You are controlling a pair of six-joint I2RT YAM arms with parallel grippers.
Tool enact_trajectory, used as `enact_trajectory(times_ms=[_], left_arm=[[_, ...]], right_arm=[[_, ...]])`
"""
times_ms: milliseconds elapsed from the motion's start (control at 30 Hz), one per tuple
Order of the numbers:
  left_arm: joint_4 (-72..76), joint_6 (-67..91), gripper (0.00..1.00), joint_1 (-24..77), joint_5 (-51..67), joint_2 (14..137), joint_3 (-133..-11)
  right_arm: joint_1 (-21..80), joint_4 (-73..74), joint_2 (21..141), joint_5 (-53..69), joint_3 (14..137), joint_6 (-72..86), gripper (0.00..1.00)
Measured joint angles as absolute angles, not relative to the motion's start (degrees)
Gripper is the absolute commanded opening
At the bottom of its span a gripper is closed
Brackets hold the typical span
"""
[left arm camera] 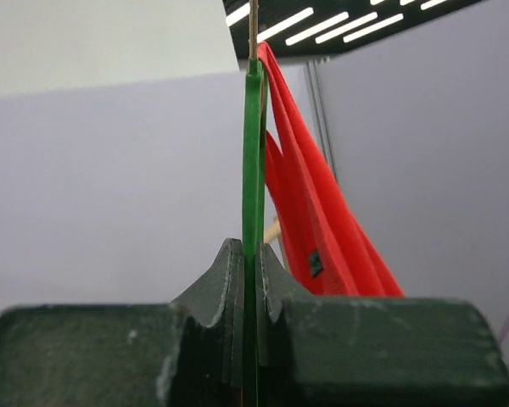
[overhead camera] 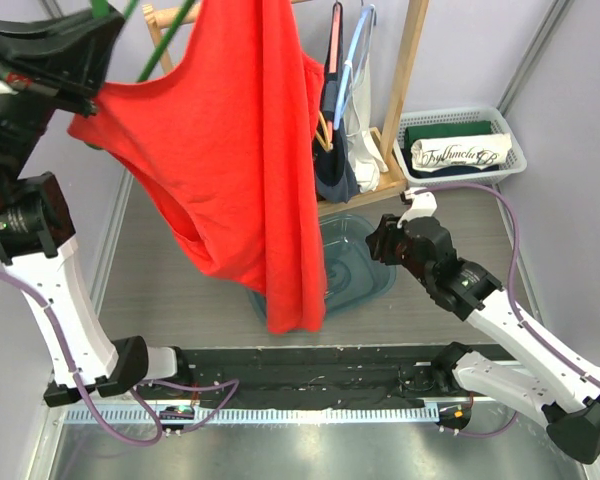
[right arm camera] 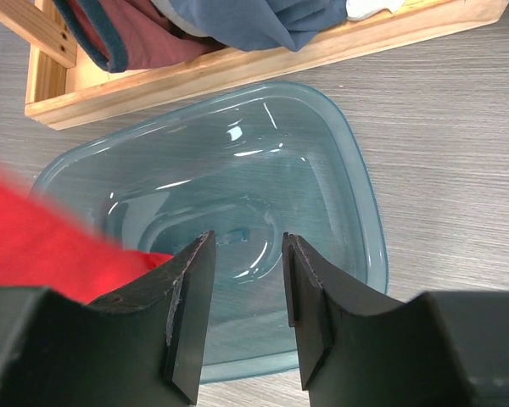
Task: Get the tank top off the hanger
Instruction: Pick up the hanger from the clothesline, then remove the tank top from the hanger.
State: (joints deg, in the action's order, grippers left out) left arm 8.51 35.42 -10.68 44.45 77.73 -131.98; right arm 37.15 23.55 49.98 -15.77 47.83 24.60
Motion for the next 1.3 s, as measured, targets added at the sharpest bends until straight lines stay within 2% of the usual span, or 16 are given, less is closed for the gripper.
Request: enact_trajectory(times_ms=[367,533,633,700,733,833,933,1133,1200,1300], left_arm=[[-0.8,34.3,0.03,-10.9,59.9,71.3,-113.1],[-0.4,38.3,0.03,-8.8,68.2,69.6,-111.4],[0.1,43.0,0.04,-3.5,72.5,70.0,-111.3],[0.3,45.9,0.04,0.8,74.7,70.3,-110.4],[0.3,47.2,0.04,2.4,75.5,70.4,-109.8],[0.3,50.7,0.04,5.0,77.3,71.2,-108.1],[0.3,52.4,0.05,5.5,77.7,71.7,-106.7],[-2.3,51.7,0.02,6.5,77.3,71.8,-100.9],[-8.4,46.9,0.01,7.6,75.8,72.4,-100.9],[-25.4,33.4,0.0,11.5,69.8,75.3,-106.8]], right_arm=[[37.1,22.3,51.7,-15.9,47.3,24.6,0.44],[37.1,22.2,52.5,-17.0,47.4,24.6,0.42],[37.1,22.5,54.0,-20.1,47.4,25.1,0.53],[37.1,23.3,55.7,-23.4,47.4,26.1,0.57],[37.1,24.3,56.9,-25.4,47.6,26.7,0.64],[37.1,27.9,60.6,-30.3,47.8,28.6,0.78],[37.1,30.0,62.0,-31.7,47.8,29.8,0.82],[37.1,30.9,61.8,-32.7,45.9,31.9,0.79],[37.1,30.8,61.5,-32.4,44.4,32.4,0.77],[37.1,30.8,61.0,-31.2,41.4,33.6,0.73]])
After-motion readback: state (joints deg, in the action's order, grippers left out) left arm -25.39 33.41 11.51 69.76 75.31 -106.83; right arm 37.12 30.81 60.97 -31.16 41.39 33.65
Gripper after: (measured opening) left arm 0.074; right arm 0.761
